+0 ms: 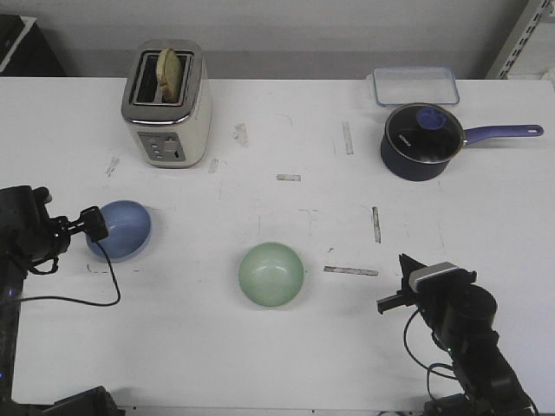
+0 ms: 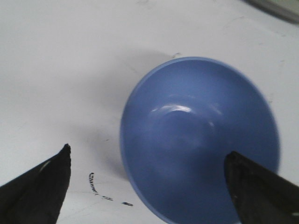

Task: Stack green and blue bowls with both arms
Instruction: 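Grasp the blue bowl rim with the left gripper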

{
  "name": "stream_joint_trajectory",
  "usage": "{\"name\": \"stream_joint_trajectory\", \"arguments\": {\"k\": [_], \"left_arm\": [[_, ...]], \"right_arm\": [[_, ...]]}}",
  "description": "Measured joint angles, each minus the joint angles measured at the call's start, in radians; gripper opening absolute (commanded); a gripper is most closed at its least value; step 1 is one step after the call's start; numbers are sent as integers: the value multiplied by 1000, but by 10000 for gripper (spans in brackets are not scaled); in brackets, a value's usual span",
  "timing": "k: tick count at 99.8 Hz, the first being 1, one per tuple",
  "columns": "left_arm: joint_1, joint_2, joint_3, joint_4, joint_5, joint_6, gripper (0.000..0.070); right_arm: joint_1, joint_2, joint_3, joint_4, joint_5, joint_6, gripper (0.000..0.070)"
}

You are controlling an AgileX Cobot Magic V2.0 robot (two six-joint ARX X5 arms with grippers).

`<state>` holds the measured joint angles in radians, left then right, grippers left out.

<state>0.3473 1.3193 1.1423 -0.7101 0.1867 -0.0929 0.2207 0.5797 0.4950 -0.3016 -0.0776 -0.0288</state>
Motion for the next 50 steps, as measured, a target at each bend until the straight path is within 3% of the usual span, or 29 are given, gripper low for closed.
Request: {"name": "stream_joint_trajectory", "arguments": {"k": [8, 14, 50], "left_arm": [[20, 58, 0, 0, 0, -3, 593], [24, 95, 0, 5, 0, -3, 538], [23, 211, 0, 82, 3, -26, 46]], "right_arm": [[0, 0, 0, 0, 0, 0, 0], [0, 0, 0, 0, 0, 0, 0], [0, 0, 0, 0, 0, 0, 0]]}}
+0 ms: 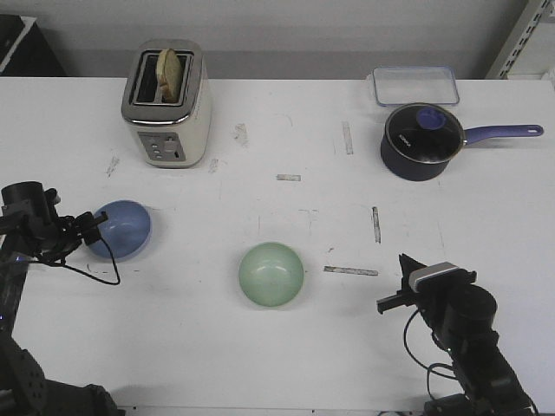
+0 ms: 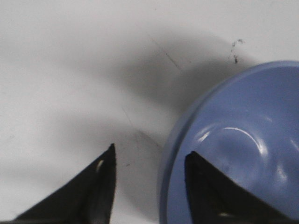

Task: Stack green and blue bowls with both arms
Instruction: 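Grasp the blue bowl rim with the left gripper, then carry the blue bowl with the left gripper and lower it onto the green bowl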

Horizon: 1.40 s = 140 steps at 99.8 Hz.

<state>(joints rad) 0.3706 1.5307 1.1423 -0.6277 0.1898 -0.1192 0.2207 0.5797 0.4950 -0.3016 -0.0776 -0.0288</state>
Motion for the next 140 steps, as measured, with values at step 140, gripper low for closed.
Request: {"name": "stream_joint_trajectory", "arguments": {"k": [140], "left_arm": [[-755, -171, 262, -171, 157, -113, 0]], "right_arm": [[0, 0, 0, 0, 0, 0, 0]]}}
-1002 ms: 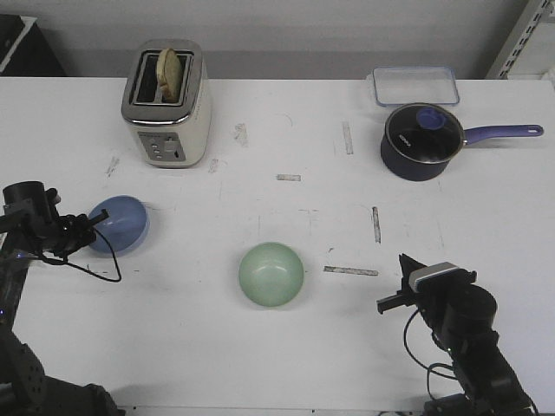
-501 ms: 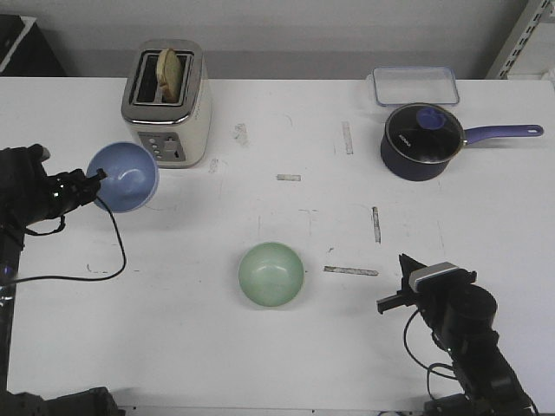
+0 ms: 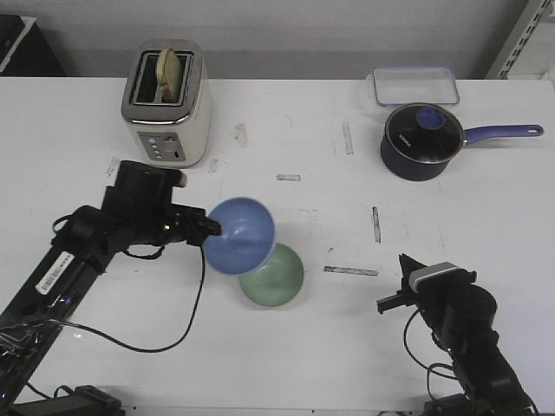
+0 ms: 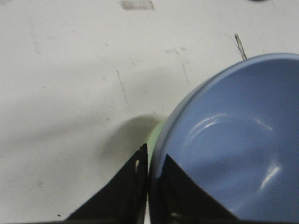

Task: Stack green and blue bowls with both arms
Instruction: 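Carry the blue bowl with the left gripper and lower it onto the green bowl, then open the left gripper and withdraw it from the stacked bowls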

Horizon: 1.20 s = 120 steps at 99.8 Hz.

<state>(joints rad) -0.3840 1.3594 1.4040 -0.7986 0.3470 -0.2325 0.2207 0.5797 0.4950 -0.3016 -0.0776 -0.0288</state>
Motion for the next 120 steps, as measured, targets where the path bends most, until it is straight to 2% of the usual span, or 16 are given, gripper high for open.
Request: {"name": "stream_joint_trajectory", "arguments": {"k": [2, 11, 25, 68, 73, 87, 92, 98, 120], "left_arm": [[-51, 22, 0, 1, -29, 13, 0], [-117, 67, 0, 2, -82, 26, 0], [-176, 150, 0, 2, -90, 61, 0], [-200, 284, 0, 26, -97, 85, 14], [-200, 284, 0, 37, -97, 85, 102], [-200, 284, 0, 41, -97, 85, 491], [-200, 284, 0, 41, -97, 85, 577], [-200, 284, 0, 42, -97, 85, 608], [-200, 283, 9, 20, -97, 85, 608]], "right_arm": [[0, 0, 0, 0, 0, 0, 0], [0, 0, 0, 0, 0, 0, 0], [0, 0, 0, 0, 0, 0, 0], [0, 0, 0, 0, 0, 0, 0], [0, 0, 0, 0, 0, 0, 0], [0, 0, 0, 0, 0, 0, 0], [0, 0, 0, 0, 0, 0, 0], [0, 0, 0, 0, 0, 0, 0], [0, 0, 0, 0, 0, 0, 0]]}}
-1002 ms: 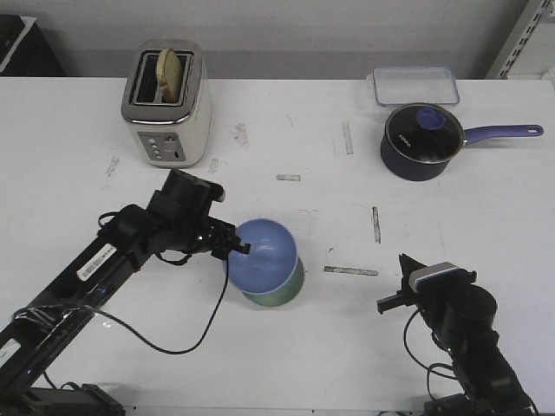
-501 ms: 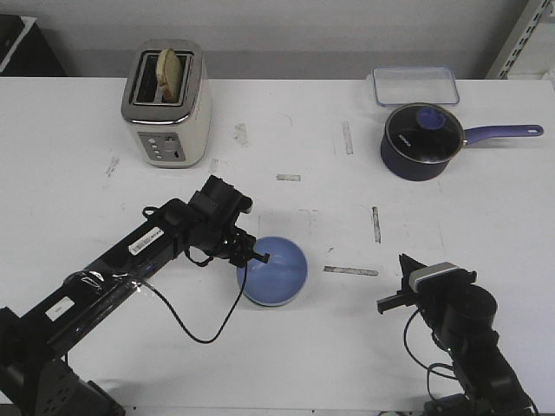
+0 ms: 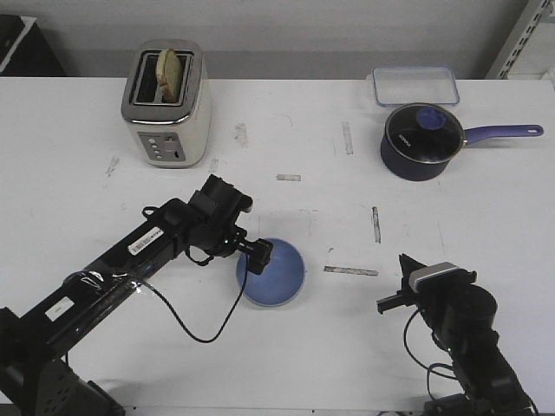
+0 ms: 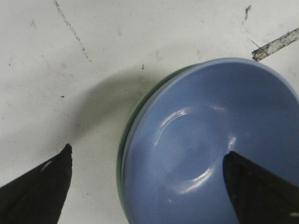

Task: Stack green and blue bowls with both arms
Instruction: 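Open the left gripper and withdraw it from the stacked bowls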

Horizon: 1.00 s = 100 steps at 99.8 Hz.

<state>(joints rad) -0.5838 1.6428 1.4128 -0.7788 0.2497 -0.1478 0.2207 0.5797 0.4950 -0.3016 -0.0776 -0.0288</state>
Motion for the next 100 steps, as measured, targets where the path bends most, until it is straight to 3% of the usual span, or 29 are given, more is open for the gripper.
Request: {"name": "stream_joint_trajectory", "arguments": {"k": [16, 43, 53, 77, 100], "left_arm": [[2, -23, 79, -16, 0, 0, 572], [53, -154, 144, 9, -1, 10, 139], [90, -192, 144, 6, -37, 37, 1], [230, -272, 144, -105, -208, 138, 0], [396, -381, 30, -24, -221, 177, 0]], "right_arm": [[0, 0, 0, 0, 0, 0, 0], [0, 0, 0, 1, 0, 0, 0], [0, 0, 0, 4, 0, 0, 0], [-39, 0, 0, 43, -1, -8, 0], [-182, 0, 0, 53, -1, -8, 0]]}}
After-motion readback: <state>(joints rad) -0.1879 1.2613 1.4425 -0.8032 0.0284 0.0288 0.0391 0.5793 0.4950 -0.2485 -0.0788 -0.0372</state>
